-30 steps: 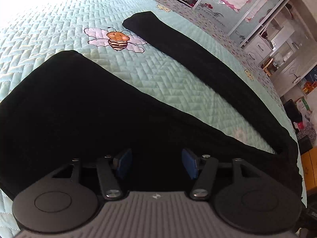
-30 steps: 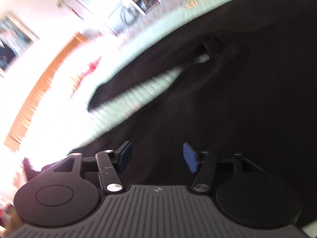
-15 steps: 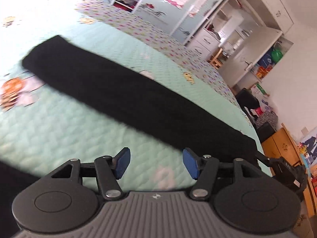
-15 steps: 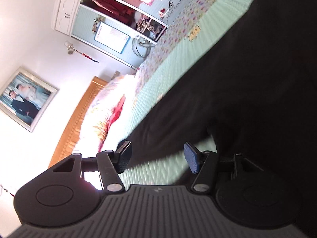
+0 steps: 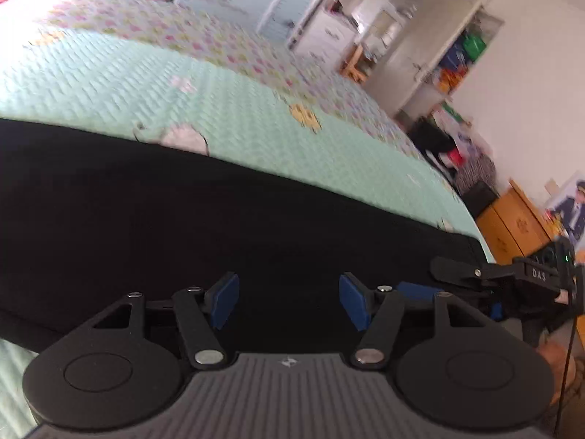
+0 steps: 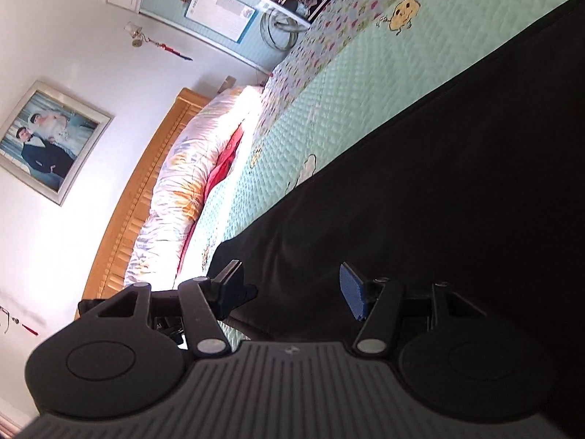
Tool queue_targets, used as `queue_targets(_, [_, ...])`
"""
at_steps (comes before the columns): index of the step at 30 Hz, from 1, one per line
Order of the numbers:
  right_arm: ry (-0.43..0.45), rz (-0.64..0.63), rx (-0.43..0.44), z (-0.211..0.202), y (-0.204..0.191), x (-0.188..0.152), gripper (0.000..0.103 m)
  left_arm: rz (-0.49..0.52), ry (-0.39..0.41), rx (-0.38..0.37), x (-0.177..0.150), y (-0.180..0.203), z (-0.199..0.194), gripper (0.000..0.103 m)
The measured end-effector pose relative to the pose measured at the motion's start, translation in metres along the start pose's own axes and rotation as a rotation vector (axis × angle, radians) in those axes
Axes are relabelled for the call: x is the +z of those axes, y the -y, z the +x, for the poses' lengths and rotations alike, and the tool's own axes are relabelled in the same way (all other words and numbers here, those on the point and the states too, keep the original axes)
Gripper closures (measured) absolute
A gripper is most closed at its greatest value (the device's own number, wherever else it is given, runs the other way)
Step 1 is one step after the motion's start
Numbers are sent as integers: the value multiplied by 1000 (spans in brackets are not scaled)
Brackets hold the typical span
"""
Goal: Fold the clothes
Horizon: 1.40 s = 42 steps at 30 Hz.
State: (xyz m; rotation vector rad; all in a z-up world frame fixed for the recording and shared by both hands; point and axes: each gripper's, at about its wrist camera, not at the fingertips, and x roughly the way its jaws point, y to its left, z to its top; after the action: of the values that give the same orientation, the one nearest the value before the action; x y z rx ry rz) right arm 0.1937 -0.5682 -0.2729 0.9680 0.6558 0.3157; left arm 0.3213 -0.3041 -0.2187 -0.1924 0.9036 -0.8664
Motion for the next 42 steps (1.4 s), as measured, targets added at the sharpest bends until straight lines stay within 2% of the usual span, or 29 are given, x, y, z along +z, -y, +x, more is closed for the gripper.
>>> queue_targets(2, [-80, 8, -40, 7, 5, -13, 44, -48, -100, 4, -14, -14, 11, 41])
queue_targets(4, [-152, -70, -84, 6, 3, -33, 55, -53, -68, -37, -27, -20, -1, 42])
queue_targets(6, [-183, -111, -99, -2, -3, -44, 56, -60, -65, -60, -32, -24, -13, 42])
queue_targets(8, [-187, -72, -111, -4, -6, -40, 56, -120, -64, -74, -30, -30, -21, 42])
queue_targets(11, [-163, -76, -84, 4, -21, -25, 52, -96, 20, -18, -14, -35, -38, 41])
queue_targets(12, [-145, -86, -59, 8, -29, -20, 50, -69, 66, 25, -6, -36, -44, 39])
queue_targets(14, [-100, -92, -14, 20, -41, -13, 49, -83, 149, 101, 8, -52, -48, 33])
queue_targets(15, [-88, -84, 9, 28, -43, -12, 48, -113, 124, 132, 10, -64, -44, 31])
queue_targets(17, [-103, -43, 34, 48, -39, -17, 48, -185, 47, 183, 7, -89, -37, 34])
queue_targets(19, [-186, 28, 35, 64, -26, -38, 48, -177, 69, 120, -6, -98, -47, 36])
queue_targets(20, [-218, 31, 29, 65, -22, -53, 51, -178, 67, 108, -11, -101, -54, 36])
queue_targets(21, [-238, 25, 26, 64, -21, -64, 54, -180, 66, 95, -15, -103, -60, 36])
queue_targets(23, [-226, -16, 32, 55, -28, -67, 54, -211, 81, 82, -18, -108, -74, 35])
queue_targets(28, [-167, 4, 90, 57, -49, -45, 47, -181, 154, 128, -7, -105, -85, 32])
queue_targets(30, [-147, 26, 133, 67, -50, -42, 43, -212, 134, 196, -8, -114, -79, 32])
queue_targets(32, [-197, 79, 138, 81, -39, -55, 42, -230, 127, 176, -16, -124, -83, 34])
queue_targets(34, [-253, 86, 98, 84, -29, -73, 58, -248, 123, 163, -19, -128, -94, 35])
queue_targets(35, [-248, 56, 89, 79, -33, -74, 60, -267, 125, 158, -19, -130, -101, 35])
queue_targets(37, [-253, 77, 107, 74, -39, -66, 52, -276, 144, 156, -14, -129, -111, 34])
queue_targets(38, [-231, 74, 128, 72, -44, -59, 45, -261, 179, 151, -10, -131, -115, 34])
queue_targets(39, [-204, 62, 143, 72, -49, -49, 43, -249, 213, 149, -5, -134, -118, 33])
queue_targets(42, [-176, 74, 166, 86, -55, -44, 42, -353, 273, 238, 2, -165, -118, 29])
